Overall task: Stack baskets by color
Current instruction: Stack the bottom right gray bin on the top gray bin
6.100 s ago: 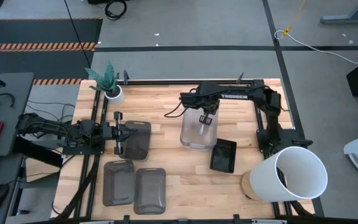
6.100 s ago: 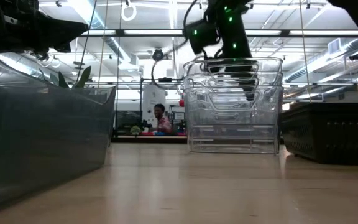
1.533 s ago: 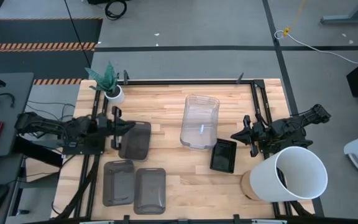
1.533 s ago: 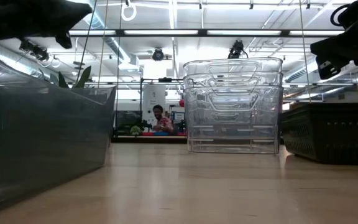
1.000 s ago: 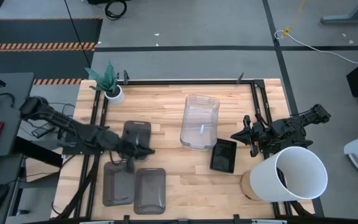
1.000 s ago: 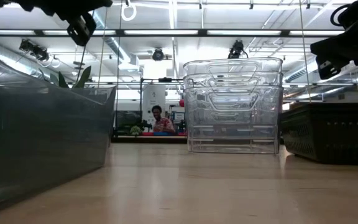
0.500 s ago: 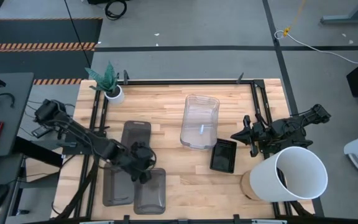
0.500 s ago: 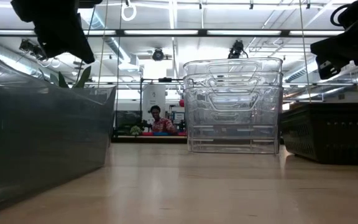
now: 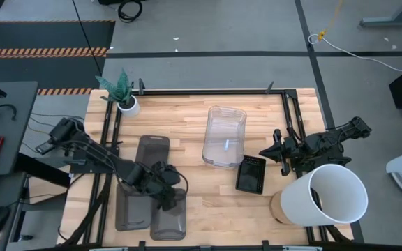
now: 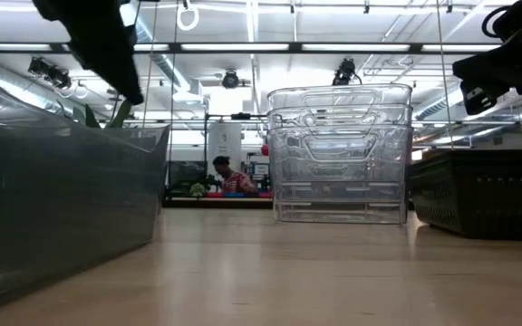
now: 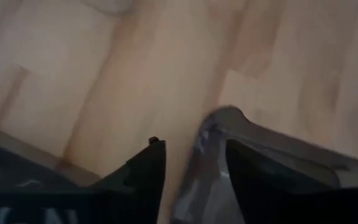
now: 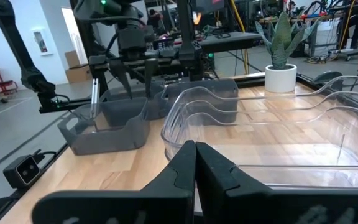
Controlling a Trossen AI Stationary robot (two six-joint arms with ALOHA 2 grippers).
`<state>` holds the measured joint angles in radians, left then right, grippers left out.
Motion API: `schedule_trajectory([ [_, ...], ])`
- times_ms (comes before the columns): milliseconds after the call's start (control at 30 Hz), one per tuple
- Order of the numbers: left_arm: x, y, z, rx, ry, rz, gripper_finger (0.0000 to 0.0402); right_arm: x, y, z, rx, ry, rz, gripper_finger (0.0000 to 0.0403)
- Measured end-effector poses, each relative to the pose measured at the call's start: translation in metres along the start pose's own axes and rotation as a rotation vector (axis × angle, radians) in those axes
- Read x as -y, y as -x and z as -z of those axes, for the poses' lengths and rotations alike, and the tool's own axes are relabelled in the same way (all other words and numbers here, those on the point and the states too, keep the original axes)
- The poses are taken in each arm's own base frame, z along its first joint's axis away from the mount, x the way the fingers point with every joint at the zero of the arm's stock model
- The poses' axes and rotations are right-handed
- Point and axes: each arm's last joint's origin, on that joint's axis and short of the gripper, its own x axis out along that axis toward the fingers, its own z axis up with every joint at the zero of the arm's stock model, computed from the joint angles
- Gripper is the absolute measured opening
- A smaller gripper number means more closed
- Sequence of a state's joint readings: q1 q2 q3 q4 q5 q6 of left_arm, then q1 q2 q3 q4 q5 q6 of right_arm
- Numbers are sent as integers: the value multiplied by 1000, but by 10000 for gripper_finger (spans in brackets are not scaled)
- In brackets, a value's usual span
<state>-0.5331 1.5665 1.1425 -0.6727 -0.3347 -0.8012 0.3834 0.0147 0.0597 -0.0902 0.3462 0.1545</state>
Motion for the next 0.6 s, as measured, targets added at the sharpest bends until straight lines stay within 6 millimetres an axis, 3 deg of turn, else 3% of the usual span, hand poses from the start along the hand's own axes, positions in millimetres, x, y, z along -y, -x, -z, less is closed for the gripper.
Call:
schedule_trajectory([
  [200, 1, -2, 4, -78, -16, 48, 199, 0, 0, -1, 9, -3, -1, 16],
  [433, -4, -8, 2, -91, -83, 24, 176, 0, 0, -1, 9, -3, -1, 16],
  [600, -5, -25, 2, -130, -165, -6, 163, 0, 0, -1, 11, -4, -2, 16],
])
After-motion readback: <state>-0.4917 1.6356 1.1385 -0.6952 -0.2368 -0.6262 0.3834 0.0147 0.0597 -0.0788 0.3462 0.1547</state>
